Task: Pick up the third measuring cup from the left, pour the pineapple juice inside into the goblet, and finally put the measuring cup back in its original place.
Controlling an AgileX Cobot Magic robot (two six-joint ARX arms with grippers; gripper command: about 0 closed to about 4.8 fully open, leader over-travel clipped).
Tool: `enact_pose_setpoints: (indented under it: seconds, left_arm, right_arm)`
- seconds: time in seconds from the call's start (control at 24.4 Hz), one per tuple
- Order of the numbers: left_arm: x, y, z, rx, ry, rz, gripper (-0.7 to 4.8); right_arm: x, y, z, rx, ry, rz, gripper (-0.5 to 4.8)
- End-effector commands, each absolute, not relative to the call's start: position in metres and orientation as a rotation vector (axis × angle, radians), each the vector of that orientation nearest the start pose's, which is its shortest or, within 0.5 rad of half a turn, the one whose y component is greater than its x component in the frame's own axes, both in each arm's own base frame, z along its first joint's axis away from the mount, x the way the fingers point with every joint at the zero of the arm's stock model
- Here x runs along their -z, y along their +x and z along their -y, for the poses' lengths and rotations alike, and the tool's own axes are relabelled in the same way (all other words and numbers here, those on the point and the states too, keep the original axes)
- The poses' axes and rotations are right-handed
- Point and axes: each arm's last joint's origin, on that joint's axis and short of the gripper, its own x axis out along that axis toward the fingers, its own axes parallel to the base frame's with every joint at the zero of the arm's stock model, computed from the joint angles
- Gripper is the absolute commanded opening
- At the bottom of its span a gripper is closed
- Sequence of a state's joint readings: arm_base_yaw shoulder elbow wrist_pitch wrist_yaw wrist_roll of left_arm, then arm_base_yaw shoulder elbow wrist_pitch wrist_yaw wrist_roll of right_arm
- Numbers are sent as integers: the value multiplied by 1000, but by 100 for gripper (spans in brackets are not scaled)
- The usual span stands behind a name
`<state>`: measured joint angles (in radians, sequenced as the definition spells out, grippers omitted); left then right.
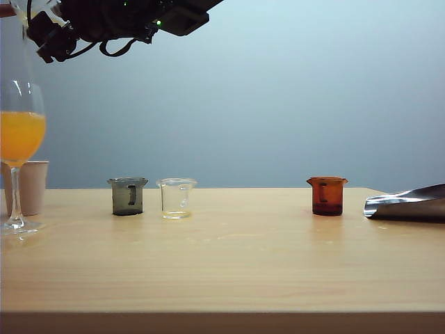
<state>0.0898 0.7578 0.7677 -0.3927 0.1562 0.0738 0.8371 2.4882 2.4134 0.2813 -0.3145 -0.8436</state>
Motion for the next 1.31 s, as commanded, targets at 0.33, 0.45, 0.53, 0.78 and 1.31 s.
enact_pose_setpoints:
  seconds: [0.33, 0.45, 0.53, 0.78, 1.31]
  left_arm:
    - [-314, 162, -10, 80, 28, -359, -3]
    - [-314, 162, -10, 80, 28, -359, -3]
    - [-314, 162, -10, 81, 28, -359, -3]
    - [-314, 162, -10, 81, 28, -359, -3]
    - [-314, 162, -10, 81, 28, -359, -4]
  right_arm:
    - [-335, 371, -431, -964, -672, 731, 106]
    - [-335, 371, -431, -960, -684, 739, 106]
    - [-335, 371, -431, -956, -694, 746, 106]
    - [-335, 372, -430, -948, -712, 756, 106]
    - [-336, 372, -430, -942, -716, 766, 106]
